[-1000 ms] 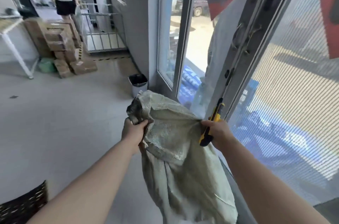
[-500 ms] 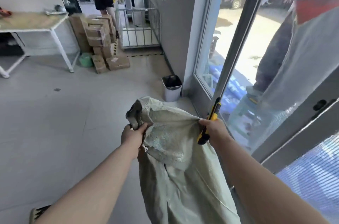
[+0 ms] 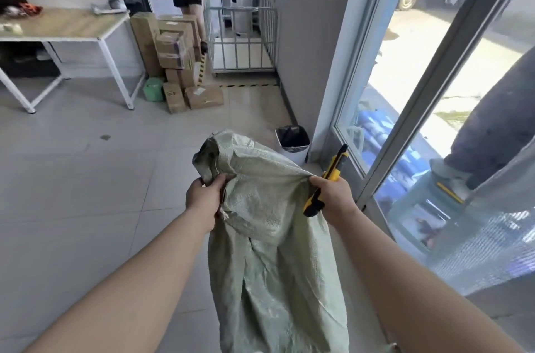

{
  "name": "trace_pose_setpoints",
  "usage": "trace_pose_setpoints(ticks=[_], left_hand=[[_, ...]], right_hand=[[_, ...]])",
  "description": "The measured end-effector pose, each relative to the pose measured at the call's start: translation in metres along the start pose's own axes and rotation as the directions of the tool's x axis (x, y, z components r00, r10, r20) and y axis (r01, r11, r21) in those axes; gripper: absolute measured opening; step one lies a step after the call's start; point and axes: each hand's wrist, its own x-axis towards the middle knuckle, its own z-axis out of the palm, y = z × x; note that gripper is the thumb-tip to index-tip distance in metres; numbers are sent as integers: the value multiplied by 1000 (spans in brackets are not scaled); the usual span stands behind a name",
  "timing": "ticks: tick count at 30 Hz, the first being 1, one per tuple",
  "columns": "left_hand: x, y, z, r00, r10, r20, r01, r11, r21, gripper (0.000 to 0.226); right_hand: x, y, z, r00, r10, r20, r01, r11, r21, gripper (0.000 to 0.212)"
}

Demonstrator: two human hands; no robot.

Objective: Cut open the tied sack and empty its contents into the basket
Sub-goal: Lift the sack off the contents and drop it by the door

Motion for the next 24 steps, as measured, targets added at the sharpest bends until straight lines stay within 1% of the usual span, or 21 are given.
trace_pose_setpoints(ticks=[5, 8, 10, 13, 15, 18, 19, 24], left_hand=[[48, 9, 22, 997, 2, -71, -1, 1000, 9, 52], [80, -1, 33, 995, -40, -92, 43, 999, 22, 51], [99, -12, 38, 991, -71, -109, 75, 997, 32, 52], [124, -34, 44, 983, -122, -141, 131, 990, 57, 51], [138, -49, 50, 978, -138, -156, 151, 985, 80, 42], [163, -76, 61, 973, -153, -171, 174, 978, 115, 24], [173, -87, 64, 972, -167, -165, 189, 974, 126, 22], [222, -165, 76, 960, -258, -106, 275, 939, 206, 35]], right_hand=[[60, -5, 20, 998, 20, 66, -19, 1000, -20, 23], [96, 3, 28, 996, 53, 74, -49, 998, -49, 17], [117, 16, 32, 994, 81, 76, -76, 995, -65, 18], [144, 43, 36, 989, 132, 64, -125, 987, -105, 21], [161, 66, 37, 986, 161, 45, -153, 979, -133, 24], [189, 103, 37, 986, 163, 17, -157, 969, -190, 27], [197, 116, 36, 986, 167, 6, -163, 965, -207, 26], [237, 196, 30, 967, 241, -83, -254, 938, -237, 22]])
